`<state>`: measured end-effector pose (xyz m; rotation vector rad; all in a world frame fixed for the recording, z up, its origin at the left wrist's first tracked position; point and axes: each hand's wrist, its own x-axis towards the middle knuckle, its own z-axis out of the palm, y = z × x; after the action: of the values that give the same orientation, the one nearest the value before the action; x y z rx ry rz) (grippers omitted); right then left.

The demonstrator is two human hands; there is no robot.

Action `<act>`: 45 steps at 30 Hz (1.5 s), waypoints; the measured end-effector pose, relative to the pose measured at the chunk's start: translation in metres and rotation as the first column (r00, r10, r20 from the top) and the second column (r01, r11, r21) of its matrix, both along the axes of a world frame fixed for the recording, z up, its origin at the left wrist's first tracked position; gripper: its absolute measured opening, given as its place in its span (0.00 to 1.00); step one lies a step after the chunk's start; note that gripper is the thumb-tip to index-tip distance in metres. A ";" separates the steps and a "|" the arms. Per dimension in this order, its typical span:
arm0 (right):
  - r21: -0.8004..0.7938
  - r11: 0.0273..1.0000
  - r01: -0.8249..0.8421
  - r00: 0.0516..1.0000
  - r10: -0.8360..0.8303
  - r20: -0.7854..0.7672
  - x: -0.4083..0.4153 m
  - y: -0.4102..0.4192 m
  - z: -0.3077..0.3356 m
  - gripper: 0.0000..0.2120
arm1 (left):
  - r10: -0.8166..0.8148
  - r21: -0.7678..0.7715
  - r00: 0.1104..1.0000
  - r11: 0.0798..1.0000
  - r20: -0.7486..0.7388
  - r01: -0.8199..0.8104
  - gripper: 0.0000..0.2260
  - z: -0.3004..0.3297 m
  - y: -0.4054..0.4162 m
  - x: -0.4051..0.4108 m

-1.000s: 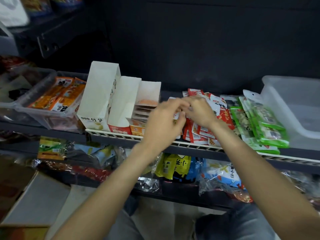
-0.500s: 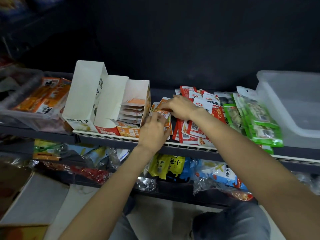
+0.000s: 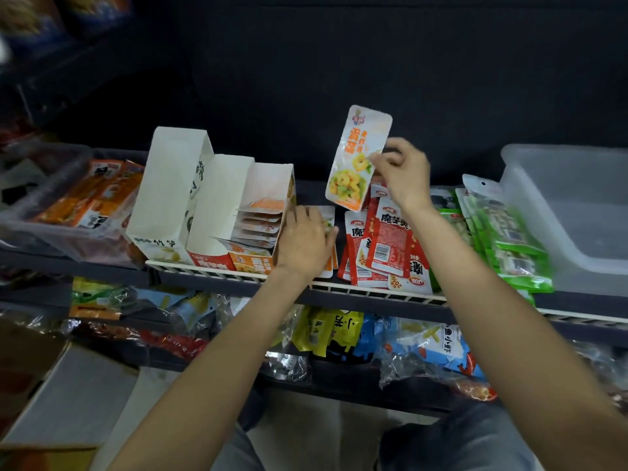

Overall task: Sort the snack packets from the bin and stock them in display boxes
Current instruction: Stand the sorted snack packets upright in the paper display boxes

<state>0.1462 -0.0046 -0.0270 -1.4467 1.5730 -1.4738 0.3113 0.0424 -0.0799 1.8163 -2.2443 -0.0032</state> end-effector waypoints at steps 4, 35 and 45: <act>0.036 0.997 0.063 0.998 -0.062 -0.011 -0.017 0.018 -0.004 0.06 | 0.135 0.174 0.989 0.977 -0.060 -0.123 0.31 -0.011 -0.020 -0.012; 0.111 0.979 -0.172 0.944 0.132 0.303 0.017 0.071 0.022 0.05 | -0.112 0.002 0.531 0.978 -0.840 0.209 0.02 0.109 -0.030 0.100; 0.140 0.979 -0.150 0.927 0.090 0.365 0.031 0.065 0.036 0.01 | -0.141 0.098 0.615 0.936 -0.776 0.339 0.09 0.086 -0.054 0.120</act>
<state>0.1776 0.0607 0.0089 -1.0870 1.3225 -1.4044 0.4311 -0.0118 0.0063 1.2015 -1.8494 -0.9530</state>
